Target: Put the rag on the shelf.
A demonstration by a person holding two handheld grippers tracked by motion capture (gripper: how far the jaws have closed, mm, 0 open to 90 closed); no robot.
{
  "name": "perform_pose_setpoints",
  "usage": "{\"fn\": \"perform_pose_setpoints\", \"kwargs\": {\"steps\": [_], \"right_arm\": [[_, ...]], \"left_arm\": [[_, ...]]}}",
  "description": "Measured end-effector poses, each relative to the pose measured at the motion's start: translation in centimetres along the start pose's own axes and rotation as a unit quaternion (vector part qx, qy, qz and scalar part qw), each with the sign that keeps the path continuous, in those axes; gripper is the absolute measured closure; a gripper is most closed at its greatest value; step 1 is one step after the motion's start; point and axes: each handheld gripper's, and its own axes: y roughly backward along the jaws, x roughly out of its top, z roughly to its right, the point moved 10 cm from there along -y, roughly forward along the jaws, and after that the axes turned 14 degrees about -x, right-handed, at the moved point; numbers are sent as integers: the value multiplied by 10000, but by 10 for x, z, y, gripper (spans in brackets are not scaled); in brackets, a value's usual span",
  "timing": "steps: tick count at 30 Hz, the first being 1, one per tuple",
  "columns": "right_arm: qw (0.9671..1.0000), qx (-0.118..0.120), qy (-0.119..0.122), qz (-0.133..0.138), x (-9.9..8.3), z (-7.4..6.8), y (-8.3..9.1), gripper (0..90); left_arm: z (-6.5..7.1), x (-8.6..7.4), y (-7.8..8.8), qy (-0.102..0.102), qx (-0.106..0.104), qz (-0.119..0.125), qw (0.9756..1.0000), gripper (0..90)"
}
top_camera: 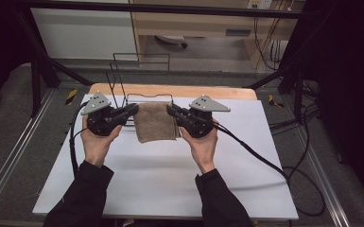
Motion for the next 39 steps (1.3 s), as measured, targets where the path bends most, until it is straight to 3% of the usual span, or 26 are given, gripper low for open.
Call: {"fn": "perform_pose_setpoints", "kwargs": {"steps": [20, 39], "right_arm": [[9993, -66, 148, 347, 43, -6, -14, 837], [9977, -167, 180, 627, 83, -4, -29, 838]], "left_arm": [[-17, 39, 12, -113, 148, 383, 9991, 855], [-35, 81, 17, -299, 320, 536, 9976, 855]]}}
